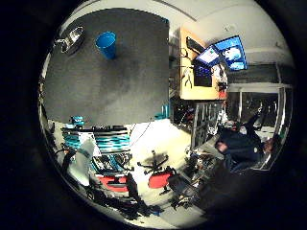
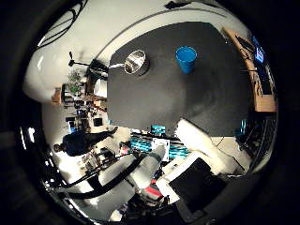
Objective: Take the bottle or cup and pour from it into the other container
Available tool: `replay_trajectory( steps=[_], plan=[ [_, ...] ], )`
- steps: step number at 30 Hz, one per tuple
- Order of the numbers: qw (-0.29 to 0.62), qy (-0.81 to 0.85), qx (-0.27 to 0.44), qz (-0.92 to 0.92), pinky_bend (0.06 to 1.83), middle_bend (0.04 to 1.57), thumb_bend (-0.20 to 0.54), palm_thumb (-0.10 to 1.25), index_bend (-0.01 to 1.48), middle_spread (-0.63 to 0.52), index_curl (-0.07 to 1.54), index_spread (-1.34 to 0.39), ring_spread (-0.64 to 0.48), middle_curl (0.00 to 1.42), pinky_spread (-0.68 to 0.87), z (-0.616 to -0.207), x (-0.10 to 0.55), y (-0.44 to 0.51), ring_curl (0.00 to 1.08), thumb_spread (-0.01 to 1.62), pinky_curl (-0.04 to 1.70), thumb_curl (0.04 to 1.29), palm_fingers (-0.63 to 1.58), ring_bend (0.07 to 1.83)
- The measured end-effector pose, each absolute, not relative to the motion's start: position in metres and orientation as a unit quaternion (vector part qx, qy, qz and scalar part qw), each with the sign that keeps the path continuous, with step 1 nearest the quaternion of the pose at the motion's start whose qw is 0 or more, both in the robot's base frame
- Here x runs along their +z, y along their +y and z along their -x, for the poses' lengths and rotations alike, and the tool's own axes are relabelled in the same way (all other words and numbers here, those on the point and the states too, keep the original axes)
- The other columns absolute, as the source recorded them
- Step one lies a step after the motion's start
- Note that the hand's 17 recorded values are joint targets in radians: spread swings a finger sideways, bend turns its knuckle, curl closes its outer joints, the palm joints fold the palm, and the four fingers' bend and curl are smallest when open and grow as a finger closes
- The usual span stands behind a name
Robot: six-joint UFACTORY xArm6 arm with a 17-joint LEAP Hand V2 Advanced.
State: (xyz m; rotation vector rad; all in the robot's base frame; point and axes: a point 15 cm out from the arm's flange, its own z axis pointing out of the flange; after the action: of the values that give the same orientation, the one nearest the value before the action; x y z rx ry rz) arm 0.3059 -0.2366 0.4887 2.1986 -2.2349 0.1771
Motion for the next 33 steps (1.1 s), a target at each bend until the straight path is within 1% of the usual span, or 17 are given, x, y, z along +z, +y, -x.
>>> replay_trajectory(
  steps=[18,25,30,33],
  plan=[
    [-0.003,-0.709,0.052,-0.703,0.24,0.18,-0.024,0.77,0.19,0.03,0.34,-0.40,0.17,0.29,0.39,-0.311,0.482,-0.237,0.20,1.08,0.33,0.35,0.12,0.19],
    [-0.015,-0.729,0.054,-0.682,0.28,0.19,-0.031,0.63,0.16,0.03,0.31,-0.38,0.17,0.30,0.38,-0.313,0.473,-0.266,0.22,1.10,0.34,0.32,0.12,0.20],
    [-0.064,-0.751,0.045,-0.656,0.30,0.20,-0.029,0.55,0.15,0.03,0.28,-0.34,0.16,0.31,0.38,-0.323,0.454,-0.289,0.23,1.09,0.34,0.30,0.12,0.21],
    [-0.103,-0.764,0.036,-0.636,0.32,0.21,-0.028,0.52,0.14,0.03,0.27,-0.32,0.16,0.32,0.38,-0.329,0.438,-0.307,0.24,1.08,0.34,0.29,0.12,0.22]
  ],
)
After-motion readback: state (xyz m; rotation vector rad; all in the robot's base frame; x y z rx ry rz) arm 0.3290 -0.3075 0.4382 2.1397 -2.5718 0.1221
